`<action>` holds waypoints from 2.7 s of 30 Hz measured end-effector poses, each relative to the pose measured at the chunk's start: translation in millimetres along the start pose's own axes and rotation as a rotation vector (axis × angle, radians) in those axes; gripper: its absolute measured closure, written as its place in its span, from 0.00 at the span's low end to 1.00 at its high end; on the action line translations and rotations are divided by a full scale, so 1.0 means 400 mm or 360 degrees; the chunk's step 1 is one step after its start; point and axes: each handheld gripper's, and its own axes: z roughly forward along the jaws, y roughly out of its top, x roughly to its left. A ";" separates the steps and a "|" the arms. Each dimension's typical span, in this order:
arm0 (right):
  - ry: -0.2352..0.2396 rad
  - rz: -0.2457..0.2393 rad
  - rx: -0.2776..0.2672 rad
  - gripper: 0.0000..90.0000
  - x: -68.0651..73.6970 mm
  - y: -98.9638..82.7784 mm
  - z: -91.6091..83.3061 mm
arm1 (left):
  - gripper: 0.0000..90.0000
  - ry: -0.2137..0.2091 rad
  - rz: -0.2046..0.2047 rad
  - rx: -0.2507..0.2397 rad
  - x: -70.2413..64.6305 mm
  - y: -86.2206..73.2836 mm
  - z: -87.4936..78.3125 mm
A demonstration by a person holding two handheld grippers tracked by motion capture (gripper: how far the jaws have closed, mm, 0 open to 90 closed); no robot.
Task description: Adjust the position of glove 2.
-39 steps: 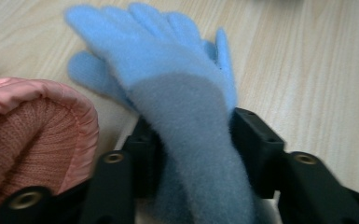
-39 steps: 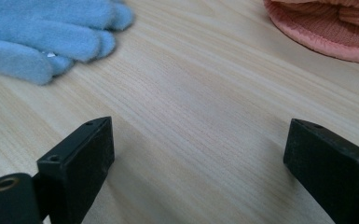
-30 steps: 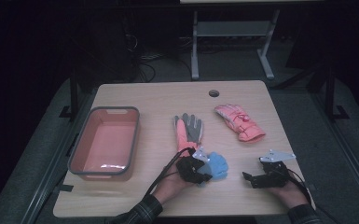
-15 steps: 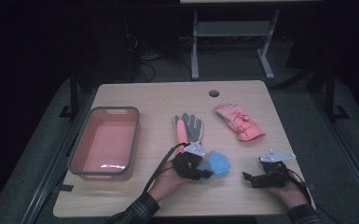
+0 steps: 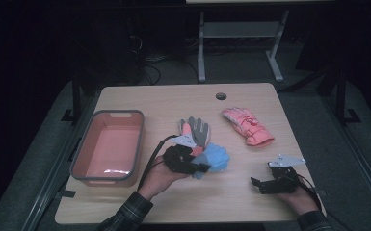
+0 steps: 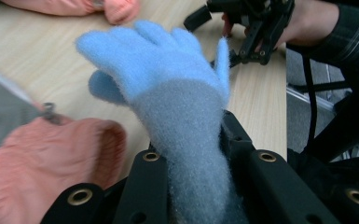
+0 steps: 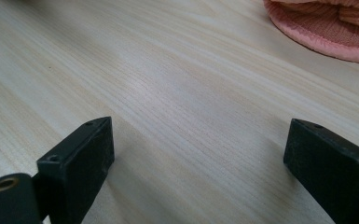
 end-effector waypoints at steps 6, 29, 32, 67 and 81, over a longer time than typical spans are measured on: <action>0.0000 0.0000 -0.0001 0.09 0.000 0.000 0.000 | 0.83 0.0051 -0.0056 -0.0053 0.025 0.002 -0.070; 0.0000 0.0000 0.0004 0.09 0.000 0.001 0.000 | 0.83 0.0409 -0.0310 -0.0247 0.145 -0.103 -0.360; 0.0000 0.0001 0.0004 0.09 0.000 0.001 0.000 | 0.83 0.0448 -0.0336 -0.0247 0.157 -0.124 -0.383; -0.0002 0.0001 0.0004 0.09 0.000 0.002 0.001 | 0.80 0.0771 -0.0698 0.0095 0.347 -0.290 -0.401; -0.0001 -0.0002 0.0003 0.09 0.000 0.002 0.001 | 0.33 0.0877 -0.0789 0.0193 0.366 -0.309 -0.386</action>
